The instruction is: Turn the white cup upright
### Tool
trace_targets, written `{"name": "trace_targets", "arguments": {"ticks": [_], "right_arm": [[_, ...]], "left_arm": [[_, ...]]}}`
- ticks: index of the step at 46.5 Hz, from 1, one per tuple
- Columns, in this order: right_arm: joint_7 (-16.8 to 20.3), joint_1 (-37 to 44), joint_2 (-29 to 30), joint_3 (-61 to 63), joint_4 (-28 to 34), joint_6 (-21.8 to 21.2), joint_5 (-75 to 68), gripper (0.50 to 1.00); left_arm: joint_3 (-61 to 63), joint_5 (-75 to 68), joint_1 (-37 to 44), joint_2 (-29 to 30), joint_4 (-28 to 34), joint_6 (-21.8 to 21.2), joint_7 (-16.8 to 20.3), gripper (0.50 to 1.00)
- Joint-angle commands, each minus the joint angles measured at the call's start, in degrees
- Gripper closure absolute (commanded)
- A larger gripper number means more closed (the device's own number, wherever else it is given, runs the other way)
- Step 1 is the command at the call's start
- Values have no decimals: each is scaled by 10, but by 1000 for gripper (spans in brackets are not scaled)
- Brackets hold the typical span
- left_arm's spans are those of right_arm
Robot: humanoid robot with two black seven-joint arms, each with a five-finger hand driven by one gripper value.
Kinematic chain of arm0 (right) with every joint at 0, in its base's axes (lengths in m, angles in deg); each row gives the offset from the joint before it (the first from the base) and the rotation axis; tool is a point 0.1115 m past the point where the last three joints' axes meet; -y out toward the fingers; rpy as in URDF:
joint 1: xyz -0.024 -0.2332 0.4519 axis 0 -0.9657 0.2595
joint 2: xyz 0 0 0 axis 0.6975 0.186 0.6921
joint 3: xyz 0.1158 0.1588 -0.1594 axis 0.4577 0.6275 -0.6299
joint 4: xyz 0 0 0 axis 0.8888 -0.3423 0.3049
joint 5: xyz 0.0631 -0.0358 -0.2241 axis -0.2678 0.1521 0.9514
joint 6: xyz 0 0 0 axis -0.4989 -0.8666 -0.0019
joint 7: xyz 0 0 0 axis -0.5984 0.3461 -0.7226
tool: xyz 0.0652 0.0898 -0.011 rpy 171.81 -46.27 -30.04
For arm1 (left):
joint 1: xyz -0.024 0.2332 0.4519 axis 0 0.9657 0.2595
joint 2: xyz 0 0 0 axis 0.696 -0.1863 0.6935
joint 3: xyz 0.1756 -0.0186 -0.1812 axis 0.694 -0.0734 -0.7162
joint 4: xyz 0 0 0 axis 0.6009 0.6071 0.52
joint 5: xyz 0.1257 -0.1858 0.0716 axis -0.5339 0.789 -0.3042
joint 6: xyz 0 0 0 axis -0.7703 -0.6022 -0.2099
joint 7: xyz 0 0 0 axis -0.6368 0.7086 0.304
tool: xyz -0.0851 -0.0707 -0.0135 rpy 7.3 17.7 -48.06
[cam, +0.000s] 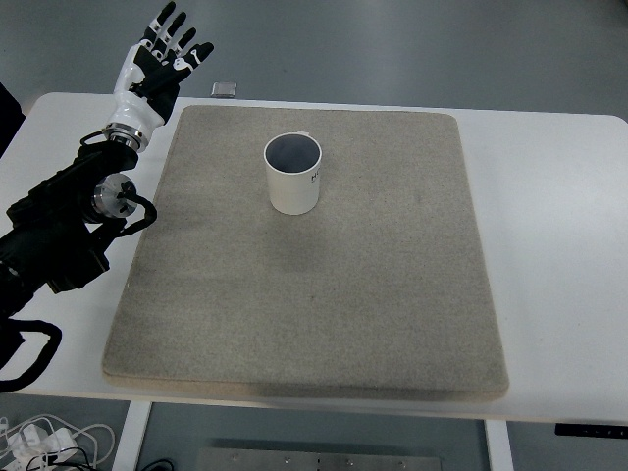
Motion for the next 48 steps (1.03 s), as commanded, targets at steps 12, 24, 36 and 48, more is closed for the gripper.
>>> {"name": "trace_targets", "arguments": {"ticks": [12, 24, 36, 48], "right_arm": [[0, -1, 0, -5, 1, 0, -1, 548], [-1, -1, 0, -1, 1, -4, -3, 548], [-3, -1, 0, 1, 1, -6, -4, 548], [-3, -1, 0, 0, 1, -6, -4, 548]], "left_arm": [[-46, 157, -3, -3, 4, 5, -176, 506], [-137, 160, -3, -11, 25, 4, -192, 504], [-161, 159, -3, -28, 33, 5, -192, 504], [-160, 151, -8, -39, 39, 1, -192, 504]]}}
